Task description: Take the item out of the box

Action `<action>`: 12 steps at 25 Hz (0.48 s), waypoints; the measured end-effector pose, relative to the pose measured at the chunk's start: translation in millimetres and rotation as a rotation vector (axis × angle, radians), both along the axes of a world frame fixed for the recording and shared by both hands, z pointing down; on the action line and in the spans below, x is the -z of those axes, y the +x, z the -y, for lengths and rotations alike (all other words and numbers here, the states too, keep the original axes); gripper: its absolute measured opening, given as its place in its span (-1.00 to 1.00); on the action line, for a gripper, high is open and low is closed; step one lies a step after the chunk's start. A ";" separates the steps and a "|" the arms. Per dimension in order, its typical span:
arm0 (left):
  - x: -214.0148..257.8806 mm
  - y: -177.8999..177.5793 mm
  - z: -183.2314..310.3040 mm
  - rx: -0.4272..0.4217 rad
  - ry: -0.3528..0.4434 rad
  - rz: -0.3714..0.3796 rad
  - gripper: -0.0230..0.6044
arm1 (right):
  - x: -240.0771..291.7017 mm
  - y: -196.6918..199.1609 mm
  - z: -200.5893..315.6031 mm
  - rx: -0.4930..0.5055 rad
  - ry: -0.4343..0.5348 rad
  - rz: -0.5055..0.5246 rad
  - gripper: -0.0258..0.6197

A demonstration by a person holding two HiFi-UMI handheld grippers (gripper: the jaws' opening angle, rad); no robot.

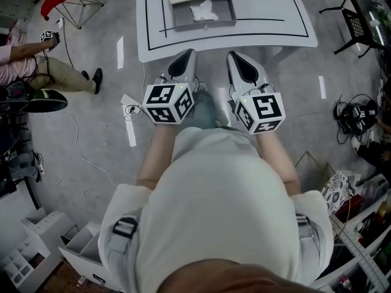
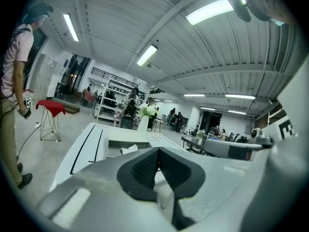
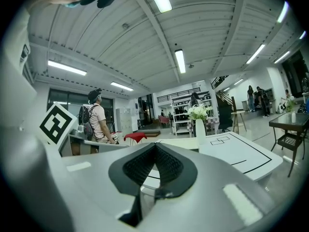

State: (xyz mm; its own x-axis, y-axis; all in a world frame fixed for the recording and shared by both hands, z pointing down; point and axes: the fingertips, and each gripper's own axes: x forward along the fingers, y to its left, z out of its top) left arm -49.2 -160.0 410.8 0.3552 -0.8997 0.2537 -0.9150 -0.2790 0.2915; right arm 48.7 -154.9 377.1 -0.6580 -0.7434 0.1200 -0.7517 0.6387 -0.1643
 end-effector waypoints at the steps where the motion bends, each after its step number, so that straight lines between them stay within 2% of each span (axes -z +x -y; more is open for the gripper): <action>1: -1.8 -1.6 3.8 0.004 -0.002 -0.005 -0.93 | -1.2 0.5 4.0 -0.004 -0.001 -0.001 -0.92; 12: -19.6 -18.6 65.5 -0.003 -0.038 -0.015 -0.93 | -6.3 -9.7 62.6 -0.018 0.005 -0.024 -0.92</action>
State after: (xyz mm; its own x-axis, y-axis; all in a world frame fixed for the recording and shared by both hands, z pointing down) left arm -67.8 -225.5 430.4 0.3621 -0.8883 0.2824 -0.9095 -0.2704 0.3157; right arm 38.9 -217.5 383.4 -0.6411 -0.7559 0.1322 -0.7670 0.6255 -0.1429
